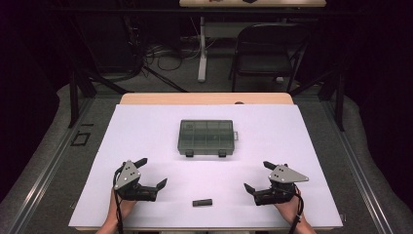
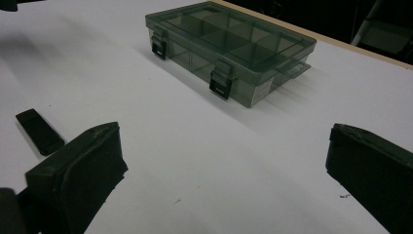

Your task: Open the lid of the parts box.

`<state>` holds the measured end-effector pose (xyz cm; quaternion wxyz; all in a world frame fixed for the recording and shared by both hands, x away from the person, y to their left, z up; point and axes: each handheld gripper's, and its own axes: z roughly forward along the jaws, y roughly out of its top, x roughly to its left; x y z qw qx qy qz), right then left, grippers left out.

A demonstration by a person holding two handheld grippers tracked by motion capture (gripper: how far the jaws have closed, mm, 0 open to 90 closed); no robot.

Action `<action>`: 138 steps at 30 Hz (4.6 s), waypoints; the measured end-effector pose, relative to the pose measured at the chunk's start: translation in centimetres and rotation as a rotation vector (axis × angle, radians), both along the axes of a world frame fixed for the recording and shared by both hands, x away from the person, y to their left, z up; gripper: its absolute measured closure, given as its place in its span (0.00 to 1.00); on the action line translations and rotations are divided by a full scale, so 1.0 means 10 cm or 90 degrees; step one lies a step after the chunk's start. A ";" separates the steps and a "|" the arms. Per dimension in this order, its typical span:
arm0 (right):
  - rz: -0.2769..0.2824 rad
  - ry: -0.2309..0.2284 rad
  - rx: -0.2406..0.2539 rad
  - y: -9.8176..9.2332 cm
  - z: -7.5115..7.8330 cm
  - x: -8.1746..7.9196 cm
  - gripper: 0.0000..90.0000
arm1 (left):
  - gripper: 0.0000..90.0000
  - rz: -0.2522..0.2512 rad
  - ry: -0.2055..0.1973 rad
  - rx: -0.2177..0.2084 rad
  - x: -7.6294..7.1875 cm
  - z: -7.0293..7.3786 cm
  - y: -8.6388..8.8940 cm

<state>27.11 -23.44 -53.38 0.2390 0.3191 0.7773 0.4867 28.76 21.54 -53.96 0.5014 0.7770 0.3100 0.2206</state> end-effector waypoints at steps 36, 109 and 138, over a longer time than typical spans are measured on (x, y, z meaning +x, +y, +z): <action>0.034 0.092 -0.043 0.37 0.02 0.74 0.00 | 0.00 -0.005 0.069 0.038 0.55 0.08 -0.41; 0.030 0.158 -0.109 0.64 -0.11 1.40 0.28 | 0.28 -0.019 0.120 0.112 1.18 -0.18 -0.72; 0.028 0.163 -0.103 0.64 -0.14 1.40 0.31 | 0.30 -0.017 0.123 0.111 1.17 -0.17 -0.72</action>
